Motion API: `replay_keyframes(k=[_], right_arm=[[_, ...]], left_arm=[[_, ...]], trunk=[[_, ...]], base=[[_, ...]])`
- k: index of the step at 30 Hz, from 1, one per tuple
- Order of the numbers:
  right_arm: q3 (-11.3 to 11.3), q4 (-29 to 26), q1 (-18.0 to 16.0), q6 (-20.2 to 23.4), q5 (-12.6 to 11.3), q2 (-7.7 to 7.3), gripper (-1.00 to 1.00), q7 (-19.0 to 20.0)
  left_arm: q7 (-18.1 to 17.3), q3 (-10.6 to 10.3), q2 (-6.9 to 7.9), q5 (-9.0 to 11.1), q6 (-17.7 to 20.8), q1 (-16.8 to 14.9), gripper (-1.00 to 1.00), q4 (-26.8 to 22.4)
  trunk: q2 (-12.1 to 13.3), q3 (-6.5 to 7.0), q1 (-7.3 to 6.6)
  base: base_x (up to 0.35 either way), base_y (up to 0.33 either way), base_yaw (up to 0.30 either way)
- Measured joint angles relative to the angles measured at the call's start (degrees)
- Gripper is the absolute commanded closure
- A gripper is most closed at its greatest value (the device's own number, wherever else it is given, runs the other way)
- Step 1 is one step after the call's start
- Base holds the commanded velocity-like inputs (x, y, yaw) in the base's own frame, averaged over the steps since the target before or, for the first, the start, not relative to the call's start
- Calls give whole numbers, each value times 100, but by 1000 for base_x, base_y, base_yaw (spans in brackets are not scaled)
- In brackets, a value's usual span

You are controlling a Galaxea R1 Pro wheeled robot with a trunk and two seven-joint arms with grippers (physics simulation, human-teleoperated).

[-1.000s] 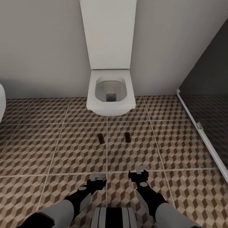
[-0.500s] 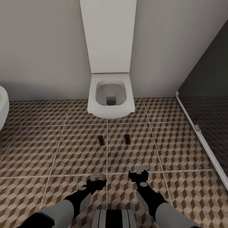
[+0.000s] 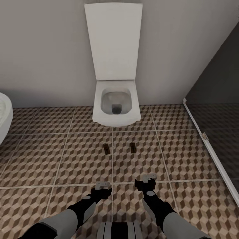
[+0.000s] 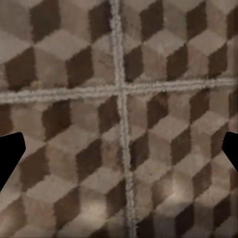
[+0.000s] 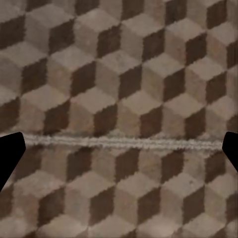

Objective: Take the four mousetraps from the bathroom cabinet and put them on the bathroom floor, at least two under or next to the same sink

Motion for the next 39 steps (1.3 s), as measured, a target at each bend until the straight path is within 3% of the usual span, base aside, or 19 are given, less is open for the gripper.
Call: replay_keyframes(k=[7, 19, 39], right_arm=[[0, 1, 0, 0, 0, -2, -100, 19], [-4, -1, 0, -1, 14, -6, -100, 445], [-12, -1, 0, -3, 19, -7, -100, 478]], left_arm=[[0, 0, 0, 0, 2, 0, -100, 1], [0, 0, 0, 0, 5, 0, -100, 0], [0, 0, 0, 0, 5, 0, -100, 0]], trunk=[[281, 126, -154], [762, 341, -417], [1564, 700, -857]], base=[[0, 0, 0], [0, 0, 0], [0, 0, 0]])
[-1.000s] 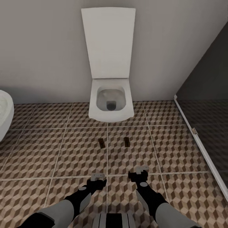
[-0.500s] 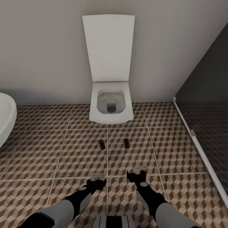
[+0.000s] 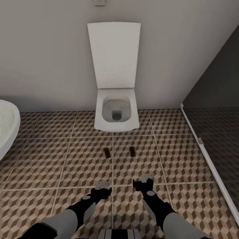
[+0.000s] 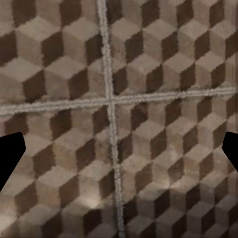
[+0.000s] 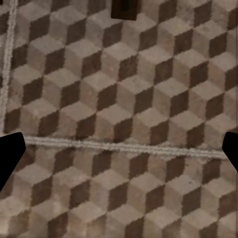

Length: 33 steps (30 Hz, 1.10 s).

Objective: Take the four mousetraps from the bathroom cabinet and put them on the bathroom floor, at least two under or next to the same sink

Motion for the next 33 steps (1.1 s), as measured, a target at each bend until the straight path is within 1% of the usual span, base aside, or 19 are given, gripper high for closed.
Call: replay_keyframes(k=[18, 22, 23, 25, 27, 30, 33], right_arm=[[0, 0, 0, 0, 4, -6, -100, 6], [1, 4, 0, -1, 4, -39, -100, 7], [1, 5, 0, -2, 5, -56, -100, 7], [-1, 7, 0, -4, 0, -134, -100, 10], [-3, 11, 0, -6, -19, -273, -100, 32], [-2, 26, 0, -6, -36, -388, -100, 103], [-2, 56, 0, -6, -37, -445, -100, 226]], left_arm=[[0, 0, 0, 0, 0, 0, -100, 0], [0, 0, 3, 0, -3, 0, -100, 2], [0, 0, 6, 0, -4, 0, -100, 3], [0, 0, 16, 0, -5, 0, -100, 6], [0, 1, 39, 0, -6, 0, -100, 13], [1, 1, 84, 0, -6, 0, -100, 72], [1, 1, 120, 1, -7, 0, -100, 143]], trunk=[[722, 323, -395], [882, 395, -483], [923, 413, -505], [924, 413, -506], [924, 413, -506], [924, 413, -506], [924, 413, -506]], base=[[0, 0, 0], [0, 0, 0], [0, 0, 0], [0, 0, 0], [0, 0, 0], [0, 0, 0], [0, 0, 0]])
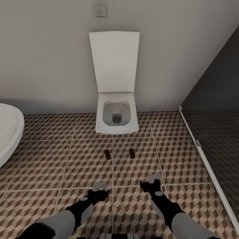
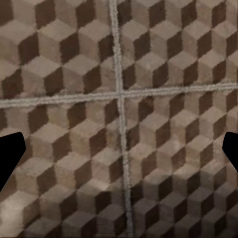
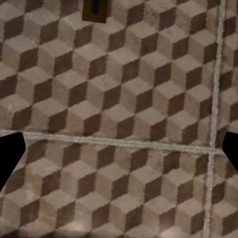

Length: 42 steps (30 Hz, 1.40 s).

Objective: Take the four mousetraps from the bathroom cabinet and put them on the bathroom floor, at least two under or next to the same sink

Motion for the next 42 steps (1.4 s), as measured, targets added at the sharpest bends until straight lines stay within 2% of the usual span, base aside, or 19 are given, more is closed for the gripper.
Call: replay_keyframes(k=[3, 10, 17, 25, 32, 42], right_arm=[[0, 22, 0, -28, 5, -38, -100, 116], [-5, 139, 6, -276, -2, -313, -100, 227], [-11, 439, 7, -520, -13, -521, -100, 462], [-12, 608, 8, -626, -15, -674, -100, 649], [-12, 696, 7, -641, -15, -713, -100, 675], [-11, 726, 7, -645, -15, -723, -100, 682]], left_arm=[[0, 0, 39, 4, 0, 0, -100, 38], [5, -1, 83, 7, 0, 0, -100, 258], [11, 2, 130, 5, -4, 0, -100, 472], [16, 0, 250, 6, -2, 2, -100, 575], [20, -1, 293, 7, -5, 5, -100, 686], [17, -1, 494, 8, -30, 5, -100, 761]], trunk=[[0, 0, 0], [0, 0, 0], [0, 0, 0], [0, 0, 0], [0, 0, 0], [0, 0, 0]], base=[[0, 0, 0], [0, 0, 0], [0, 0, 0], [0, 0, 0], [0, 0, 0], [0, 0, 0]])
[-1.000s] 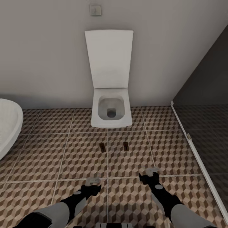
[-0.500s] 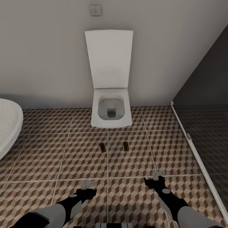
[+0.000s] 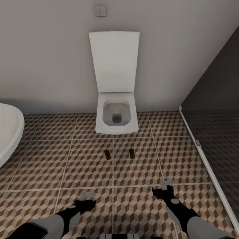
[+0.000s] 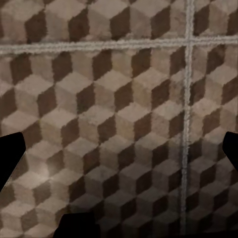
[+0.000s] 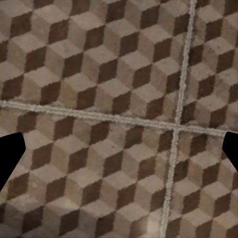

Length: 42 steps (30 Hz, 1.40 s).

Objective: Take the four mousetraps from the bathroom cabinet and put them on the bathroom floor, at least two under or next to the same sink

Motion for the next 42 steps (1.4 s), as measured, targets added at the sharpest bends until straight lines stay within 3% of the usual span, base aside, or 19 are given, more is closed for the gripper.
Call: replay_keyframes(k=[12, 24, 42], right_arm=[[0, 19, 4, 0, 0, -1, -100, 0], [-1, 21, 9, 0, 0, -40, -100, 0], [-2, 21, 26, -9, 6, -54, -100, 1]], left_arm=[[7, 1, 236, 1, -12, -1, -100, 13], [14, 1, 259, 7, 32, -1, -100, 12], [20, 2, 292, 8, 31, -1, -100, 20]], trunk=[[0, 0, 0], [0, 0, 0], [720, 322, -395]], base=[[0, 0, 0], [0, 0, 0], [0, 0, 0]])
